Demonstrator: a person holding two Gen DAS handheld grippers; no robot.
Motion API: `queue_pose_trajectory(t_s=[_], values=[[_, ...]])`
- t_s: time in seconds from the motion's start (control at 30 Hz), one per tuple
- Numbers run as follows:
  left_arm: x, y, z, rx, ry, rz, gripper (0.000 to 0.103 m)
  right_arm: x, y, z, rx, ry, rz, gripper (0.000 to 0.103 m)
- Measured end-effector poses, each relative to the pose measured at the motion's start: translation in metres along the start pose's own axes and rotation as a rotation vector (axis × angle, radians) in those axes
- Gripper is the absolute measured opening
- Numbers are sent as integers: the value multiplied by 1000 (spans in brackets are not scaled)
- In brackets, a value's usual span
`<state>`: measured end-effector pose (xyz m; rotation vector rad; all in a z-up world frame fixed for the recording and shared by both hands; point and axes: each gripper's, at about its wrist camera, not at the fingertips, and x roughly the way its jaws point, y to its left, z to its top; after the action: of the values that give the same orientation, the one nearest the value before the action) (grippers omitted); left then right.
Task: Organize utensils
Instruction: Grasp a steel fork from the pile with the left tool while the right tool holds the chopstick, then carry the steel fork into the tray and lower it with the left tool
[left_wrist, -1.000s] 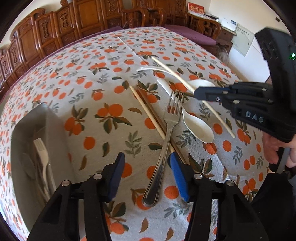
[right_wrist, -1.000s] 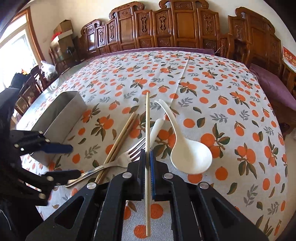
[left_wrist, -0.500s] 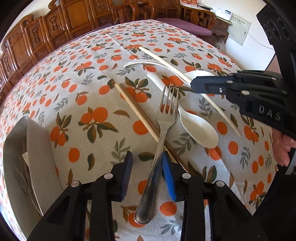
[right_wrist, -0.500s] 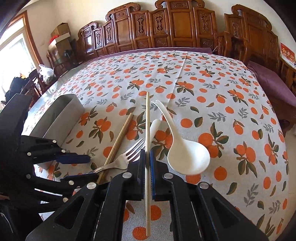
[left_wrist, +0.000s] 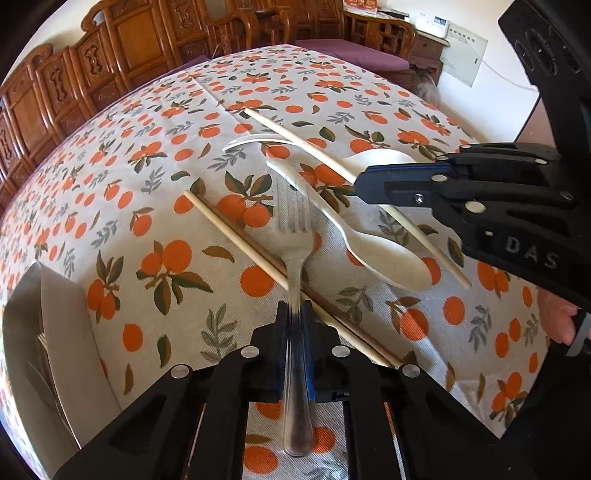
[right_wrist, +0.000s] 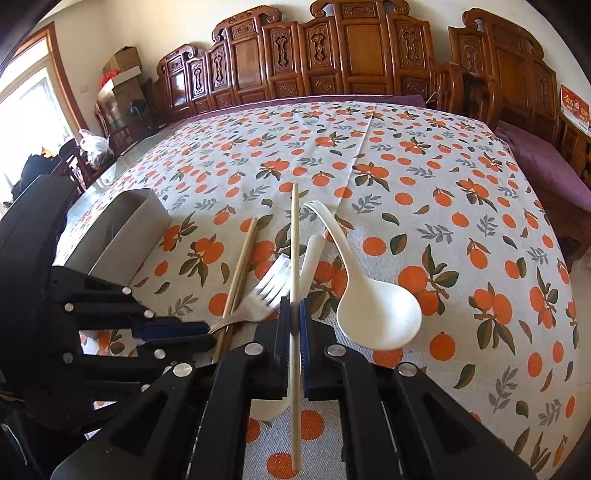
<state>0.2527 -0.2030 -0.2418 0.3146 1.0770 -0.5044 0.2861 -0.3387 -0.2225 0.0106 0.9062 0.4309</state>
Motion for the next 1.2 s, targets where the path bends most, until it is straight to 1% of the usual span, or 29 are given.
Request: queue_pose_trajectory(t_s=[0.27, 0.53, 0.73, 0.9, 1.2], values=[[-24, 7, -10, -25, -41, -3, 6, 1, 5, 2, -7, -3, 1, 6], [-56, 22, -17, -46, -92, 24, 6, 4, 22, 7, -28, -5, 0, 6], [-82, 45, -24, -86, -133, 45, 6, 7, 40, 9, -64, 2, 0, 6], [-103, 68, -34, -124, -169, 60, 6, 8, 55, 10, -80, 5, 19, 6], [-115, 112, -50, -214, -186, 74, 6, 8, 89, 10, -128, 7, 43, 6]])
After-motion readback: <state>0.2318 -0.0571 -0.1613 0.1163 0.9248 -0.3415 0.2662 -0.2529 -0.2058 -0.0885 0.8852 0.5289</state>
